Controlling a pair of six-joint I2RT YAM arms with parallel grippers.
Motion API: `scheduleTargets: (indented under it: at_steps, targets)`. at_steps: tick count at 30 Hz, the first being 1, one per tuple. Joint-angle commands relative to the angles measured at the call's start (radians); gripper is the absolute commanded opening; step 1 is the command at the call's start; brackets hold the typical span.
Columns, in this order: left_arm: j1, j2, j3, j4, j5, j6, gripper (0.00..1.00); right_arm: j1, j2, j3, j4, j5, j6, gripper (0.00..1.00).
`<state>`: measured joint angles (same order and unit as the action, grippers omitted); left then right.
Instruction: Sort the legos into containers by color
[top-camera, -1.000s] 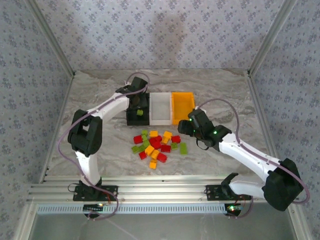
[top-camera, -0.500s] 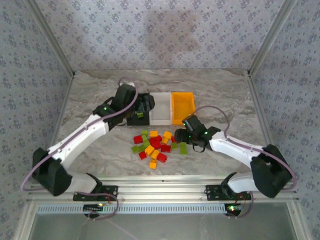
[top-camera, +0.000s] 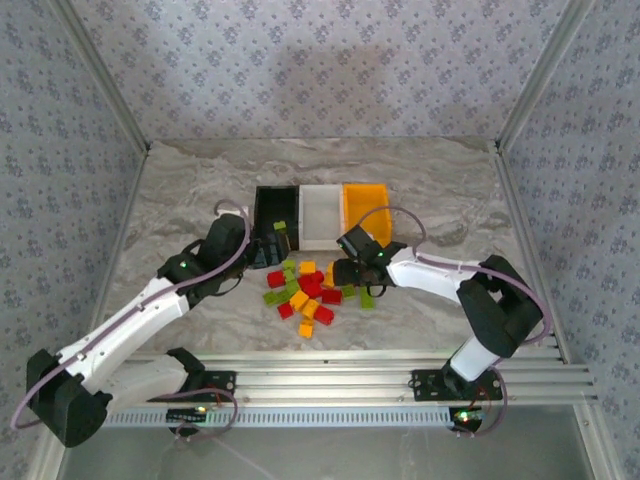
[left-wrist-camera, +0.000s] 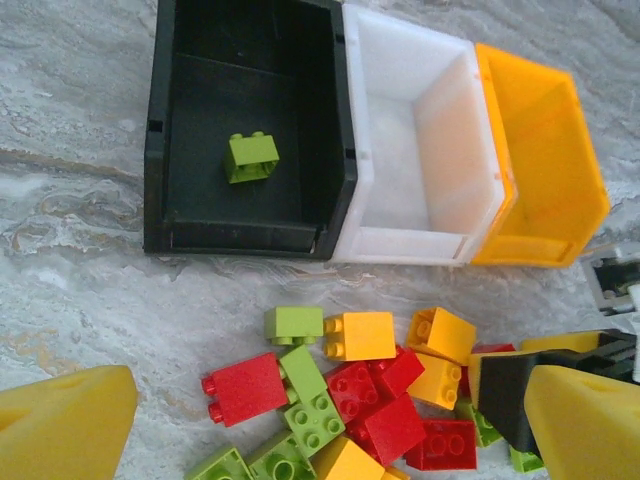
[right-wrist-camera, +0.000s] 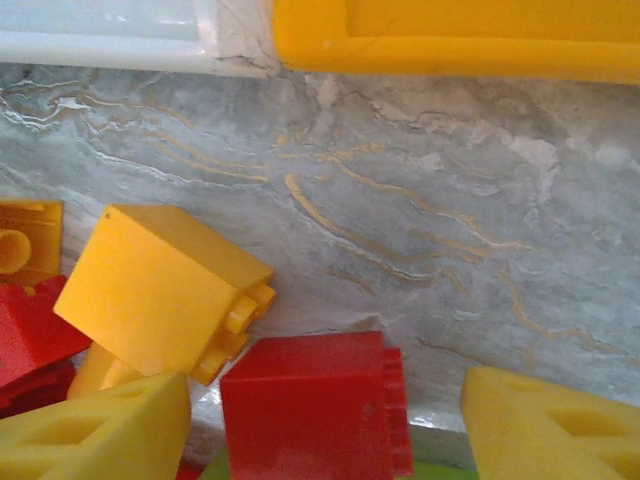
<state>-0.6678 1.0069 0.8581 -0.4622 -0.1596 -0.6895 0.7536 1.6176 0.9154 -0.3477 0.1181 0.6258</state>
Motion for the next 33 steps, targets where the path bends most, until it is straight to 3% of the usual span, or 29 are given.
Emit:
scheduleTargets:
  at_steps: [1,6,13,17,22,28,33]
  targets:
    - [0.003,-0.011,-0.012,-0.025,-0.039,-0.013,0.99,0.001,0.042,0.012,-0.093,0.048,-0.01,0.69]
    - [0.004,-0.008,-0.016,-0.025,-0.045,-0.016,0.99,-0.024,0.0,-0.03,-0.108,0.071,0.022,0.63]
    - [0.006,-0.003,-0.018,-0.015,-0.047,-0.023,0.99,-0.065,-0.093,-0.082,-0.081,0.063,0.012,0.66]
    - [0.006,0.004,-0.018,-0.01,-0.049,-0.026,0.99,-0.069,-0.08,-0.075,-0.056,0.038,0.012,0.72]
    - [0.007,0.016,-0.027,-0.006,-0.052,-0.031,0.99,-0.081,-0.031,-0.06,-0.049,0.037,0.012,0.72]
    - [0.013,0.022,-0.043,-0.012,-0.067,-0.034,0.99,-0.097,0.002,-0.056,-0.015,0.017,0.012,0.62]
    - [0.016,0.019,-0.059,-0.019,-0.082,-0.046,0.99,-0.105,-0.02,-0.07,-0.017,0.015,0.011,0.45]
